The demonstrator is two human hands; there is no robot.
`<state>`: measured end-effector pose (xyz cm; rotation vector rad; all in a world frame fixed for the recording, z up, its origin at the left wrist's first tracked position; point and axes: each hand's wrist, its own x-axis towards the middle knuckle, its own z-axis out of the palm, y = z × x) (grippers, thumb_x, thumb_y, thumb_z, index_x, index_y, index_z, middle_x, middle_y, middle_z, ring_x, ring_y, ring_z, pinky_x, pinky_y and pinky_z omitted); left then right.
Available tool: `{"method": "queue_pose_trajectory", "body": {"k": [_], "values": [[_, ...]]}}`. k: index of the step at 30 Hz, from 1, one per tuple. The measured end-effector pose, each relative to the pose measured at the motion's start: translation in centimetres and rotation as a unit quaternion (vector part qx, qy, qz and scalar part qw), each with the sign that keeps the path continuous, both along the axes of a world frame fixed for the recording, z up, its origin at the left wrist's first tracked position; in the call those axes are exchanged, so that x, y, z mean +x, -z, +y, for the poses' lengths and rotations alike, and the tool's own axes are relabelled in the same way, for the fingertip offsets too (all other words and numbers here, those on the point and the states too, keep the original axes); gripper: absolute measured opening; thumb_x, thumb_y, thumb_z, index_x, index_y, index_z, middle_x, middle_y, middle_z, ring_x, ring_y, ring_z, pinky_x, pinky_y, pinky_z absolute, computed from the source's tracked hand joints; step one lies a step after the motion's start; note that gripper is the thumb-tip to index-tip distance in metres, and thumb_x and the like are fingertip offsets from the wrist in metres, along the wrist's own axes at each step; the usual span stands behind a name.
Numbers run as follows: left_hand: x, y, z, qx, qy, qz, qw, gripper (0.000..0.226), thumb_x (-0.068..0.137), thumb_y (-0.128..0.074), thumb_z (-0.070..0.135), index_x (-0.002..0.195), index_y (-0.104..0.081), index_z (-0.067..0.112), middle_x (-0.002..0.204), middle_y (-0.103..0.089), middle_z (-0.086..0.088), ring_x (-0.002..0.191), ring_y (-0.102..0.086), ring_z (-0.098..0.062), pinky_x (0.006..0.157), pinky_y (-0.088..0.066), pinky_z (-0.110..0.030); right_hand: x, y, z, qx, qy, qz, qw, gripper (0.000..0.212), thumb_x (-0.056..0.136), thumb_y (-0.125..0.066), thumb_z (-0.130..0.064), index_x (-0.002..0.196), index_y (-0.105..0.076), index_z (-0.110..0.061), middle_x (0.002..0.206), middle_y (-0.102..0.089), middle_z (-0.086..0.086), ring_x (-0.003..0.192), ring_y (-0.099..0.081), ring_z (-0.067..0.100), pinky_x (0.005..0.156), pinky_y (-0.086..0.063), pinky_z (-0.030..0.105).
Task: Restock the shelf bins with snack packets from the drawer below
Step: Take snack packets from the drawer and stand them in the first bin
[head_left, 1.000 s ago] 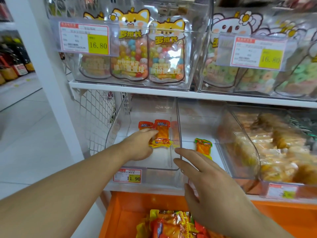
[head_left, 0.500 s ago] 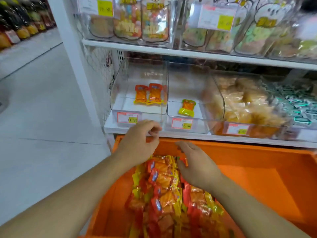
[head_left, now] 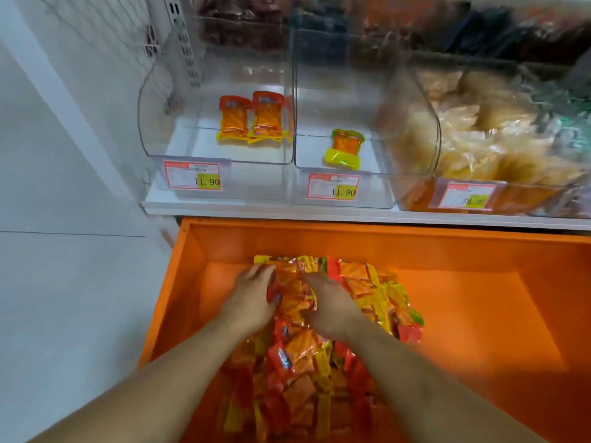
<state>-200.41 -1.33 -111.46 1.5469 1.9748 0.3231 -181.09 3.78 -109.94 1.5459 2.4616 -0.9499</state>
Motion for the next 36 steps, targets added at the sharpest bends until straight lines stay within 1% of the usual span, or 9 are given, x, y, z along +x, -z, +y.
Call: {"method": "queue_pose_trajectory", "body": {"k": [5,9,15,19,22,25,30,33,36], "values": [[0.8,2.9,2.0,-0.027,-0.055,-0.006,0.998,0.067,0.088,-0.077,0.026,0.148,-0.045,0.023,0.148,-0.042,-0.008,0.134,-0.05,-0.032,0.113,-0.042,-0.041,-1.6,4.5,1.3,0.055,-0.011,-0.042,0.998,0.1,0.077,-0.082,-0.032,0.16,-0.029,-0.019,0.159,-0.038,0.004,0.143,-0.036,0.031,0.122,-0.033,0.041],[1.0,4.2,2.1,-0.028,-0.102,-0.042,0.994,0.056,0.084,-0.082,0.026,0.131,-0.052,0.021,0.131,-0.051,-0.005,0.121,-0.055,-0.028,0.104,-0.048,-0.041,-2.0,5.6,1.5,0.11,-0.015,-0.073,0.991,0.092,0.077,-0.083,-0.037,0.154,-0.036,-0.022,0.145,-0.045,0.004,0.13,-0.04,0.029,0.113,-0.041,0.043],[0.8,3.2,1.0,-0.041,-0.093,-0.083,0.991,0.032,0.083,-0.084,0.028,0.105,-0.061,0.029,0.106,-0.065,0.007,0.101,-0.063,-0.018,0.084,-0.052,-0.033,-1.1,4.7,0.9,0.09,-0.001,-0.039,0.995,0.046,0.073,-0.085,-0.042,0.105,-0.057,-0.028,0.118,-0.054,-0.003,0.113,-0.047,0.024,0.092,-0.042,0.038],[1.1,1.3,0.1,-0.033,-0.086,-0.114,0.989,0.028,0.086,-0.08,0.017,0.096,-0.059,0.034,0.097,-0.065,0.012,0.095,-0.065,-0.013,0.08,-0.051,-0.03,-0.5,3.1,-0.6,0.051,0.027,0.0,0.998,0.049,0.072,-0.087,-0.034,0.099,-0.046,-0.029,0.092,-0.06,-0.007,0.089,-0.06,0.022,0.071,-0.039,0.033],[0.7,-1.8,0.0,-0.008,-0.087,-0.133,0.987,0.027,0.088,-0.079,0.017,0.096,-0.06,0.034,0.095,-0.07,0.013,0.092,-0.067,-0.011,0.073,-0.048,-0.026,-0.1,0.5,-1.0,-0.018,0.068,0.064,0.995,0.043,0.077,-0.086,-0.025,0.107,-0.055,-0.029,0.085,-0.062,-0.007,0.079,-0.062,0.018,0.063,-0.045,0.031],[0.2,-7.1,0.5,0.029,-0.094,-0.167,0.981,0.024,0.085,-0.083,0.021,0.092,-0.064,0.034,0.089,-0.073,0.011,0.087,-0.071,-0.015,0.07,-0.048,-0.025,-0.1,-3.8,-0.4,-0.063,0.078,0.125,0.987,0.031,0.08,-0.086,-0.019,0.078,-0.056,-0.025,0.071,-0.053,-0.012,0.064,-0.051,0.01,0.055,-0.042,0.026],[-0.6,-18.3,-0.1,0.077,-0.155,-0.323,0.93,0.014,0.087,-0.081,0.029,0.099,-0.075,0.023,0.098,-0.077,0.004,0.092,-0.07,-0.008,0.069,-0.049,-0.015,0.0,-14.1,0.1,-0.081,0.06,0.232,0.967,0.02,0.08,-0.086,-0.025,0.081,-0.069,-0.015,0.075,-0.062,-0.006,0.071,-0.055,0.009,0.068,-0.047,0.035],[-0.7,-24.1,-2.6,0.062,-0.115,-0.384,0.914,0.017,0.087,-0.08,0.023,0.102,-0.076,0.017,0.097,-0.079,0.0,0.095,-0.074,-0.016,0.083,-0.056,-0.025,0.8,-20.2,-1.4,-0.086,0.052,0.292,0.951,0.02,0.082,-0.084,-0.023,0.072,-0.067,-0.019,0.068,-0.056,-0.008,0.068,-0.05,0.008,0.067,-0.04,0.031],[-0.3,-27.1,-5.7,0.017,-0.07,-0.432,0.899,0.024,0.092,-0.075,0.011,0.116,-0.073,0.012,0.109,-0.079,-0.006,0.104,-0.075,-0.024,0.092,-0.061,-0.038,1.7,-23.9,-3.7,-0.085,0.06,0.35,0.931,0.042,0.09,-0.078,-0.01,0.056,-0.065,-0.03,0.055,-0.043,-0.016,0.055,-0.039,0.002,0.055,-0.034,0.019]]}}
